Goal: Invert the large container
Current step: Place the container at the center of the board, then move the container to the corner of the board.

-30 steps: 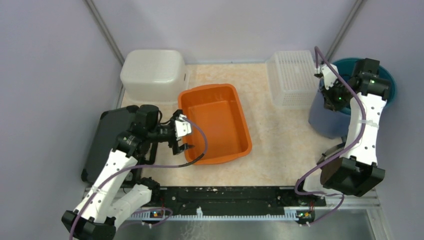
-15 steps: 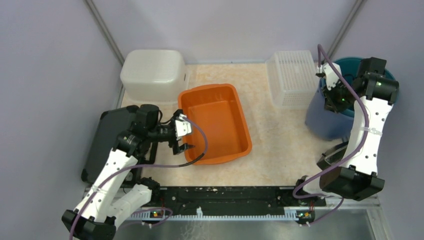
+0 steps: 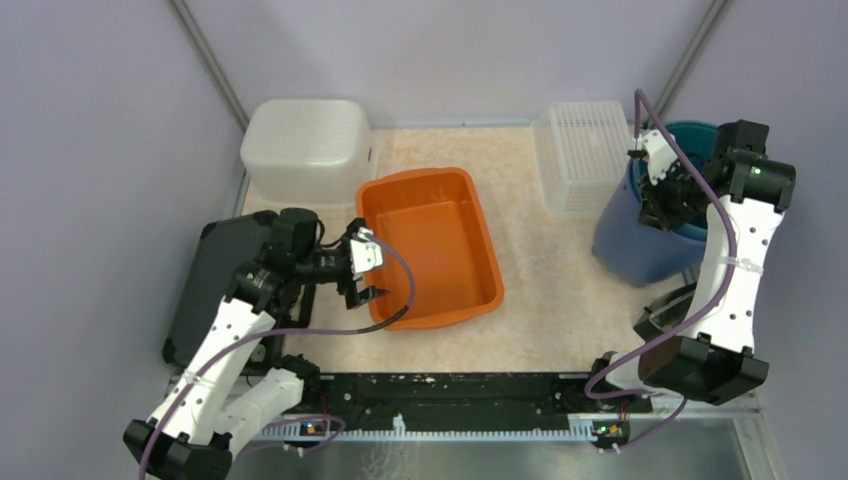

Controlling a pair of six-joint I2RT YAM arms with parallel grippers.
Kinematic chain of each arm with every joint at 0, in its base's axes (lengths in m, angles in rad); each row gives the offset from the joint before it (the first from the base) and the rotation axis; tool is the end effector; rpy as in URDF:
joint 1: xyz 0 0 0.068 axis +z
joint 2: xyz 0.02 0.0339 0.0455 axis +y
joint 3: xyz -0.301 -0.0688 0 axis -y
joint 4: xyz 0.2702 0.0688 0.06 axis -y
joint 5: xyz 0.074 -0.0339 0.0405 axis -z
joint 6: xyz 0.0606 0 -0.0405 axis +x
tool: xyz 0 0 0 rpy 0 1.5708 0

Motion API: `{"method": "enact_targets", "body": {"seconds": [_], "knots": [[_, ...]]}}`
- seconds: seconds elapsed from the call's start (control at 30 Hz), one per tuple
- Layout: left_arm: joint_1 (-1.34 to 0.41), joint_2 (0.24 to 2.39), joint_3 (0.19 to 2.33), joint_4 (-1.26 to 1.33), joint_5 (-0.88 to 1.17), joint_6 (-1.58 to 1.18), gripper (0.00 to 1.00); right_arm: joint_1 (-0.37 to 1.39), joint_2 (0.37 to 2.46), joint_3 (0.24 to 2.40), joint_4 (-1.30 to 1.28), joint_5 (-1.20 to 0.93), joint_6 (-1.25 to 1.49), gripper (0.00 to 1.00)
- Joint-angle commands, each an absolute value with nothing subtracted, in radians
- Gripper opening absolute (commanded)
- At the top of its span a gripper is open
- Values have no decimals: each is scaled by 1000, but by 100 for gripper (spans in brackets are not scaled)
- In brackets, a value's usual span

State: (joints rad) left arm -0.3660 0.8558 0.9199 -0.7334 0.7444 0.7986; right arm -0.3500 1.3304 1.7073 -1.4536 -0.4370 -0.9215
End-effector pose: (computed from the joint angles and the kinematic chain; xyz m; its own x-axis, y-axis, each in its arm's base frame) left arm 0.1547 -0.1033 0.3444 0.1398 0.5107 -0.8483 0.9449 0.1874 0.2685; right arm 0.2329 -0.0577 0.4476 -0.5973 -0.5502 -0.5835 -0.5849 0.7967 -0.1524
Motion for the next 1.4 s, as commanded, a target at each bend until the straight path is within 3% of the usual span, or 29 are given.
{"method": "enact_targets", "body": {"seconds": [0.0, 0.3, 0.33, 0.43, 0.67, 0.83, 0.97, 1.07, 1.2, 1.37], "knots": [[-359, 866, 960, -726, 776, 807, 99, -353, 1247, 1718, -1380, -491, -1003, 0], [-357, 863, 958, -728, 782, 809, 99, -354, 1207, 1655, -1430, -451, -1069, 0], [-357, 864, 958, -728, 782, 809, 99, -354, 1202, 1649, -1432, -452, -1075, 4], [-355, 867, 962, -729, 782, 809, 99, -353, 1190, 1646, -1435, -457, -1085, 35], [-353, 867, 965, -732, 784, 809, 99, -353, 1184, 1773, -1431, -565, -1064, 74], [-349, 867, 963, -730, 787, 807, 99, -351, 1153, 1890, -1281, -726, -935, 89], [-344, 869, 956, -721, 782, 803, 99, -261, 1100, 1870, -979, -781, -648, 90], [-341, 877, 957, -714, 770, 797, 99, -34, 1142, 1881, -857, -620, -515, 89], [-336, 886, 955, -707, 762, 791, 99, 312, 1296, 1903, -805, -197, -507, 88], [-324, 878, 945, -703, 765, 787, 99, 470, 1519, 1854, -626, 213, -564, 88]]}}
